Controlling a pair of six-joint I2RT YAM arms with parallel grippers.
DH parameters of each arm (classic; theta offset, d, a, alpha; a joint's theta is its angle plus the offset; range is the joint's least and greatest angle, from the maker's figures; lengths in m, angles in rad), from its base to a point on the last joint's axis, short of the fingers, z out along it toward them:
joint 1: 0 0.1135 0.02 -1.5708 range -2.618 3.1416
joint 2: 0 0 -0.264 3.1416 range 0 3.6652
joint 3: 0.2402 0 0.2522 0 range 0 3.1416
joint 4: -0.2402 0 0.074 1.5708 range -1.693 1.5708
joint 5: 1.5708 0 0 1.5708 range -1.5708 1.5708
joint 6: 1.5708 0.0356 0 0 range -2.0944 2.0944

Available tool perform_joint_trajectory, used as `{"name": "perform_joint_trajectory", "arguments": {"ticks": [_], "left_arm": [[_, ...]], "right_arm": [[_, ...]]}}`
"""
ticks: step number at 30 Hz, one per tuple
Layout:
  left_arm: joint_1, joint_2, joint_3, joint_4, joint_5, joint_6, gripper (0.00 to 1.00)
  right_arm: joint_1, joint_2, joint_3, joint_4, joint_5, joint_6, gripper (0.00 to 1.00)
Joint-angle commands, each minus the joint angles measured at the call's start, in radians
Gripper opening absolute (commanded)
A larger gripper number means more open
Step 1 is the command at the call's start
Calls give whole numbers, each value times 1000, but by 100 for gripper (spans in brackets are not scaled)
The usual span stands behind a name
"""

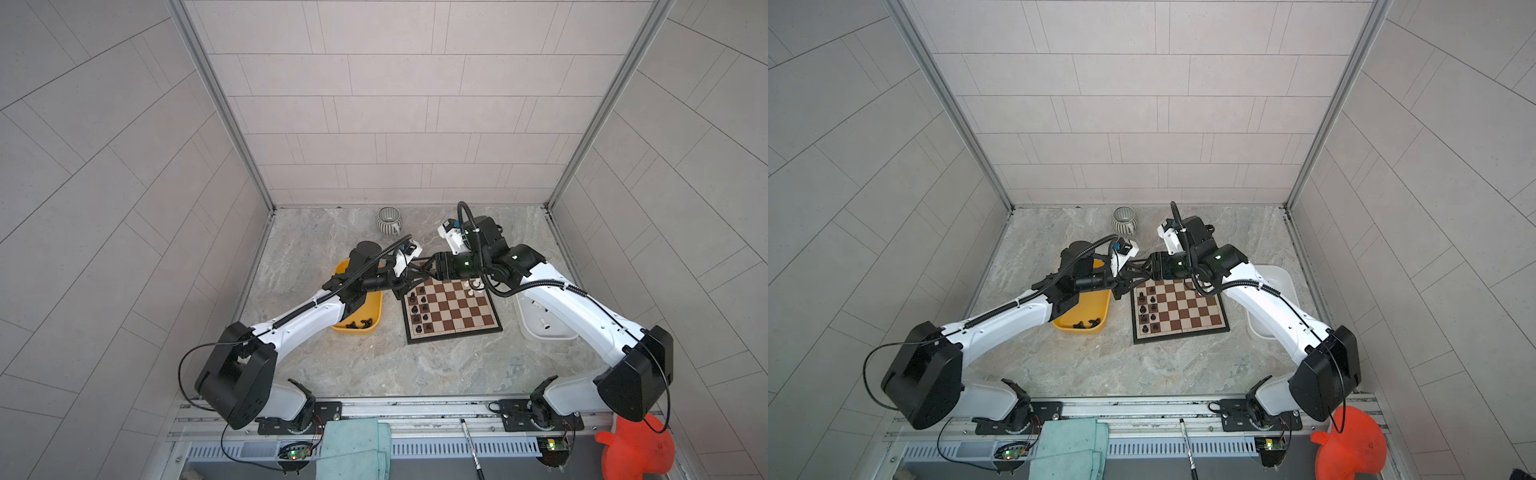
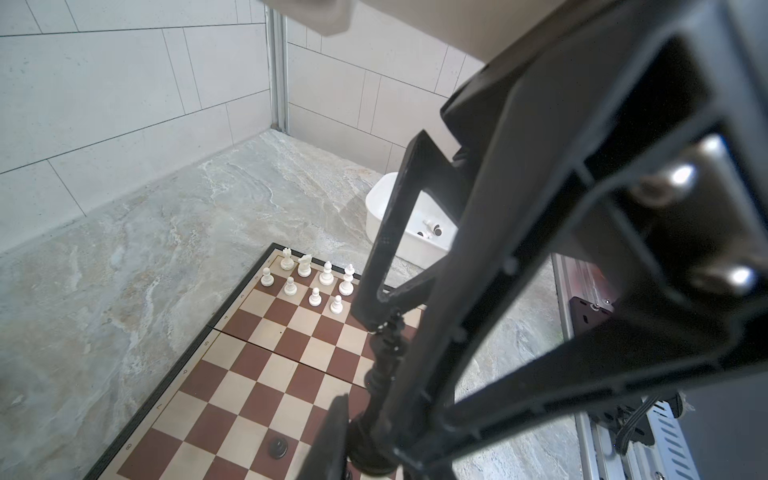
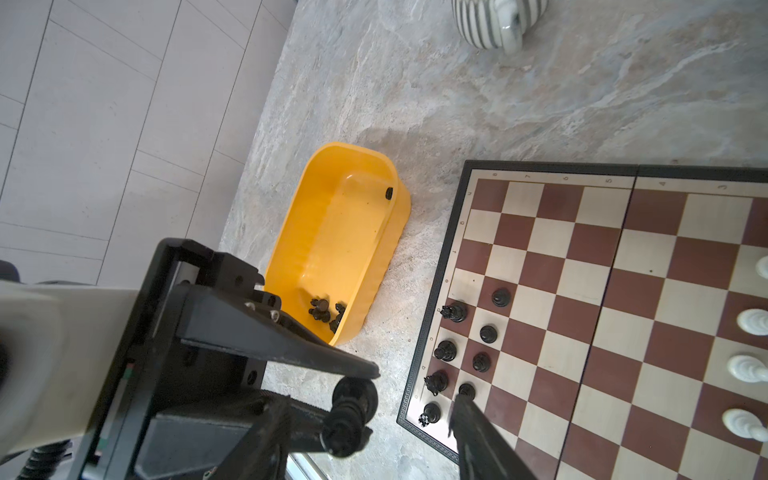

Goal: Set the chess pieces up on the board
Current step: 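Close the right gripper on the king while the left gripper opens and withdraws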

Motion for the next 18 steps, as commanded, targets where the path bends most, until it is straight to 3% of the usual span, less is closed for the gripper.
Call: {"name": "perform_joint_trajectory", "arguments": {"ticks": [1,5,18], "left_arm": [[-6,-36,-13,47,17,27,15],[-11,-43,-21,47,16,34,15],[-15,-51,-34,36,-1,51,15]], "right_arm": [[15,6,35,-20,-11,-5,55],[15,16,41,-30,-10,-5,44],[17,39,53,-35,-19,9,22]]}}
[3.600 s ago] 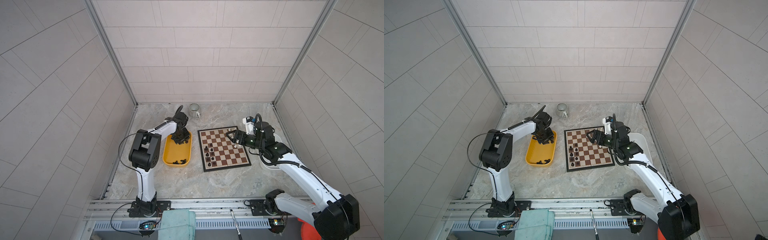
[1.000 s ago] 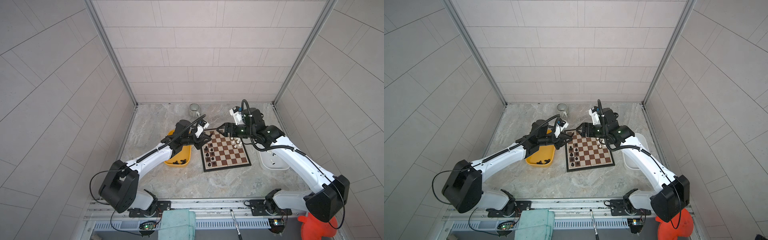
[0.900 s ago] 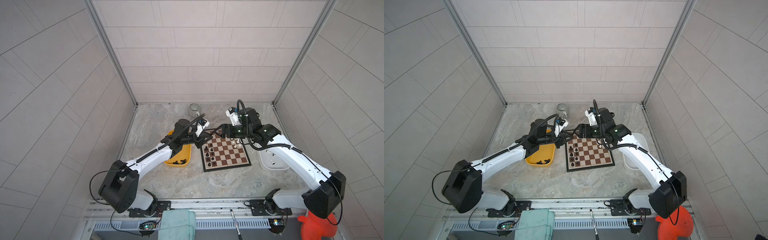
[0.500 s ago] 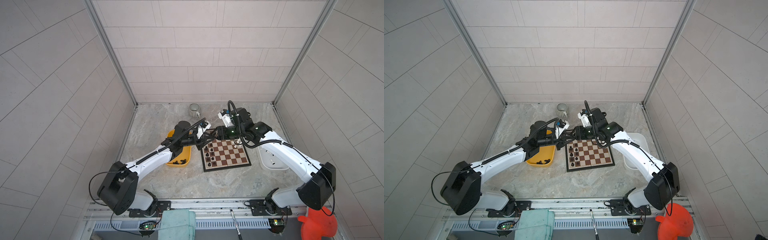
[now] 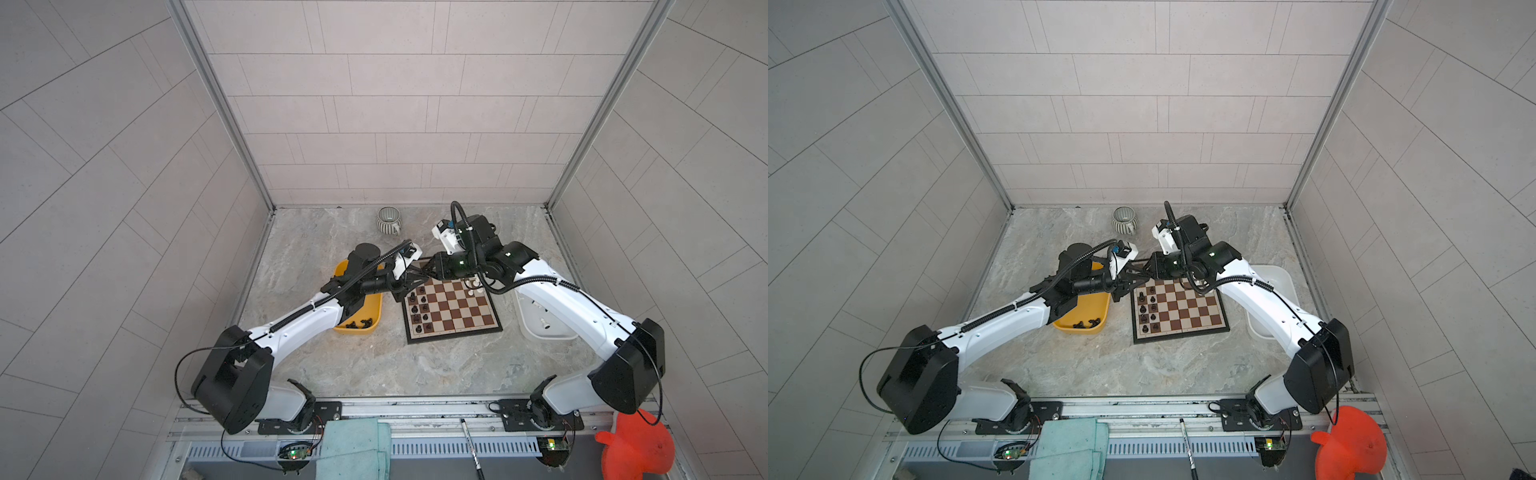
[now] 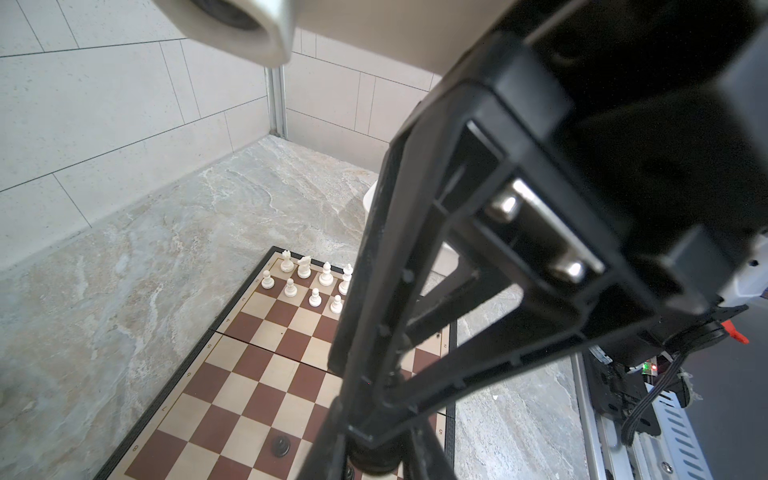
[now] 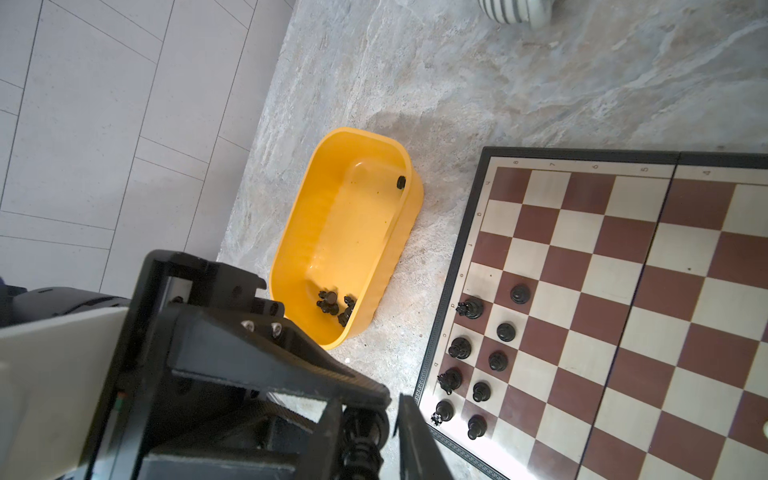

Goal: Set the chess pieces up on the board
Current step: 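Close the right gripper on the king while the left gripper opens and withdraws, then lower the king onto the board edge with the right gripper while the left returns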

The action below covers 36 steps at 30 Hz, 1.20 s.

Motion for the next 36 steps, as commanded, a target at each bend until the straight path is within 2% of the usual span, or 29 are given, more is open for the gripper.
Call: {"name": "perform_joint_trajectory", "arguments": {"ticks": [1,9,11,12,13,14,15,19,21,25,26,28,31,36], "left_arm": [[-7,-26,-10,27,6,24,15],[-9,-18,-1,6,-24,28,16],[-10,-16,6,-1,-36,19,19],[-10,-15,12,-8,-49,10,25],[-11,-17,20,-22,-71,-6,45],[-14,-24,31,-49,-98,-24,93],[-16,-31,43,-86,-124,-45,100],[-12,-137,73,-403,-195,-144,100],[-1,-228,55,-587,-316,-222,100],[97,-381,43,-907,-520,-425,100],[138,-395,54,-979,-532,-445,100],[216,-389,67,-1054,-477,-429,100],[309,-343,49,-1058,-412,-442,100],[323,-281,48,-1012,-411,-447,100]], "right_arm": [[6,0,21,-22,2,2,21],[8,-5,10,-22,-7,11,12],[8,-7,9,-20,-2,11,8],[9,-6,11,-22,0,10,6],[10,-3,13,-23,5,5,4],[9,1,18,-29,12,-3,2],[9,5,23,-34,26,-9,0],[8,42,44,-29,92,-33,0],[22,76,75,-46,139,-61,0],[74,162,156,-90,271,-131,0],[89,186,172,-97,314,-142,0],[116,229,192,-90,381,-158,0],[147,303,202,-45,434,-175,0],[182,453,305,-91,509,-205,0]]}}
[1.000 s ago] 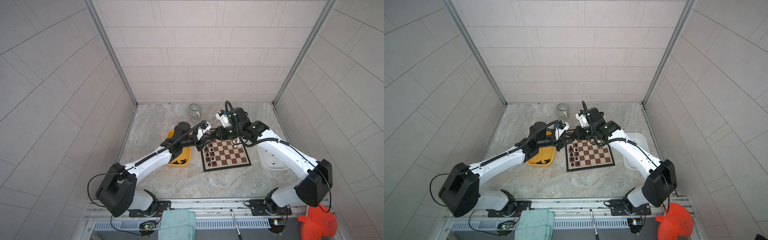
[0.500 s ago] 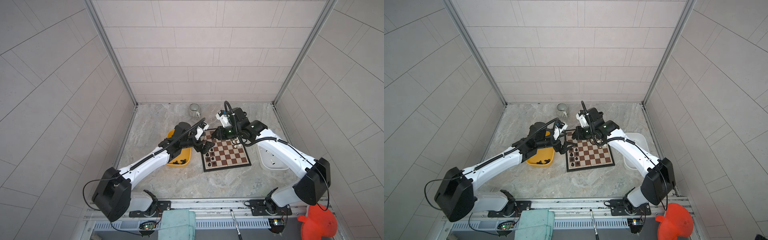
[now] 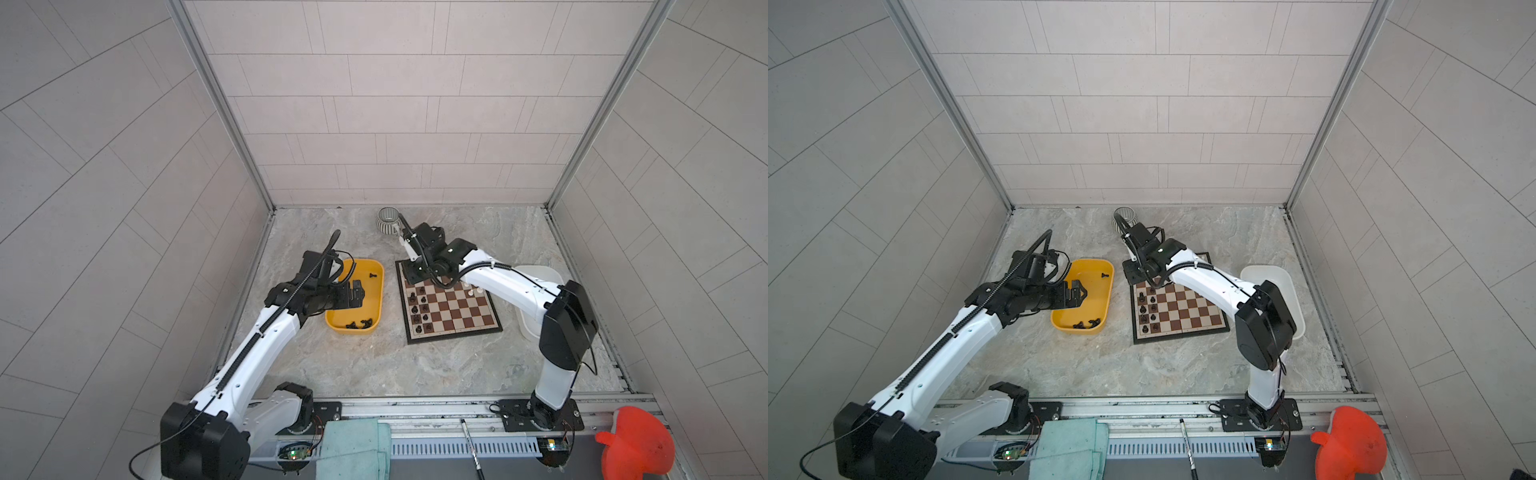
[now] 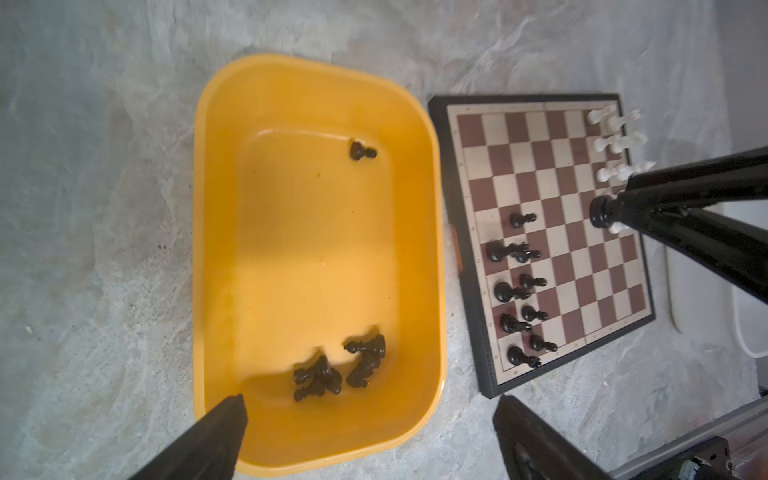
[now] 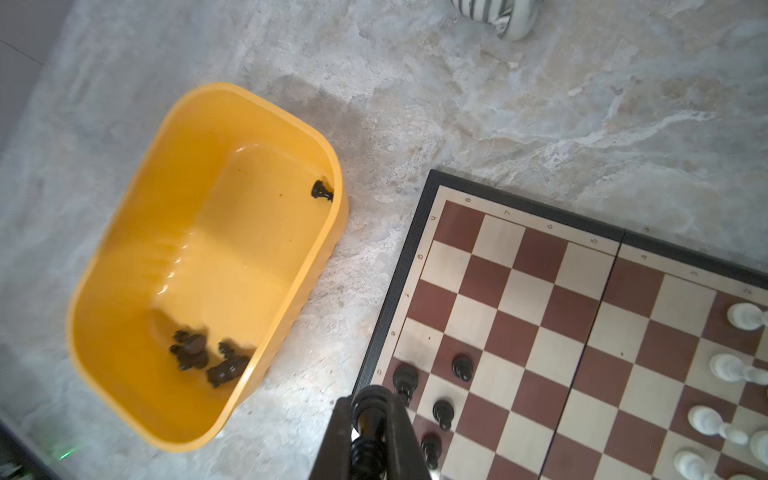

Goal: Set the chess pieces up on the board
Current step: 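Lower the king onto the board edge with the right gripper while the left returns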

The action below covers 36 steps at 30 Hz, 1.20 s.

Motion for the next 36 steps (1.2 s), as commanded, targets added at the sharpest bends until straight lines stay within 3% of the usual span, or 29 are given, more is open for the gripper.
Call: {"name": "perform_joint_trajectory", "arguments": {"ticks": [1,10,36], "left_arm": [[7,6,1,-31,16,-24,100],[6,4,15,-35,30,-10,100],[7,19,18,-35,39,-8,100]], "right_arm": [[14,78,86,-70,101,-45,0],[16,203,136,-123,156,-57,0],[9,247,68,-81,90,-41,2]]}}
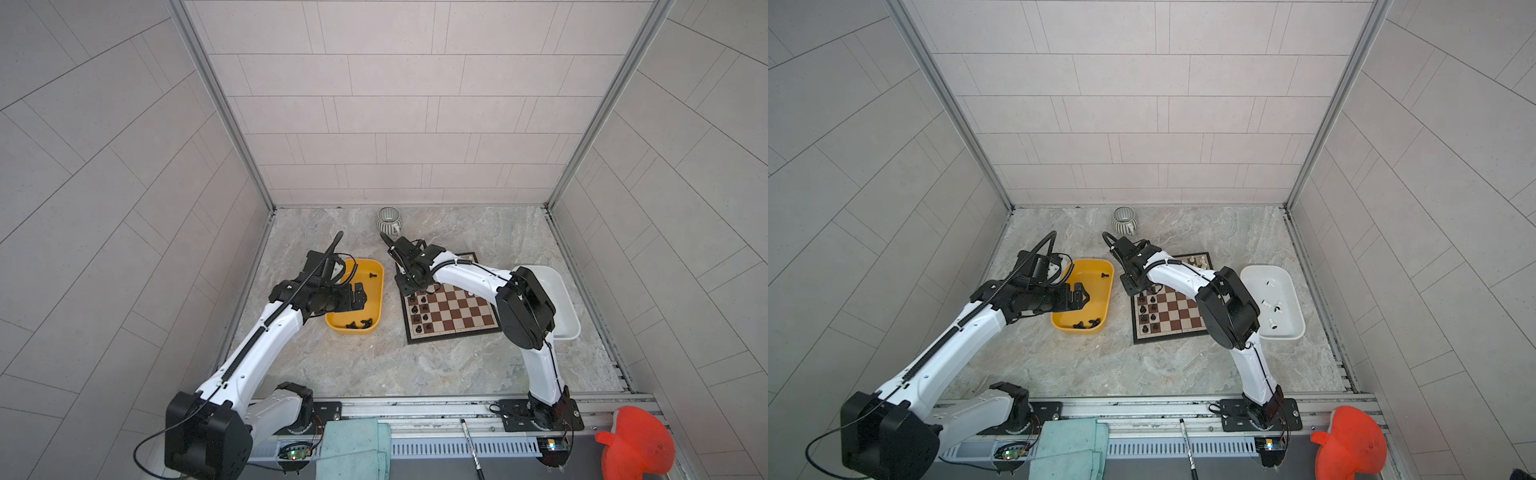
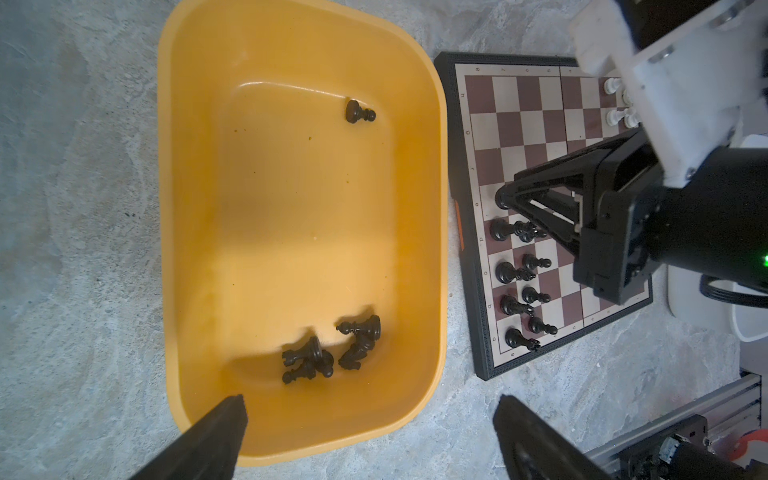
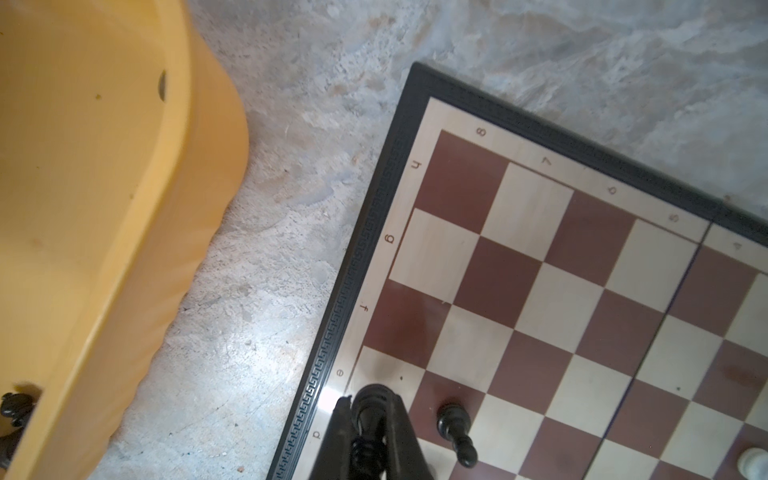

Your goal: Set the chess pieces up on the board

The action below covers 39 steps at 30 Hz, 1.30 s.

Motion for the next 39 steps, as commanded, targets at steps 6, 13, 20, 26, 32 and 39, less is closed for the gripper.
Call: {"name": "perform_joint_trajectory", "arguments": {"ticks": [6,13,20,26,32,39], "left_arm": [[6,4,18,-16,2,4,100],[6,3,18,-16,-1,2,100],[7,4,15,-15,-29,-9,100],[18,24,17,20,-25,-94,99],[17,199,135,40,-22,-295,75],[-9,494,317,28,-10,-564,58]], "right_arm": [[-3,34,0,-13,-1,1,6],[-3,31,-1,-14,-3,3,18],[-10,3,13,-18,-12,11,30],[-26,-106,45,-38,-16,22,43],[-43,-314,10,-57,-14,31,61],[-50,-641,-241,52,-46,29,79]]}}
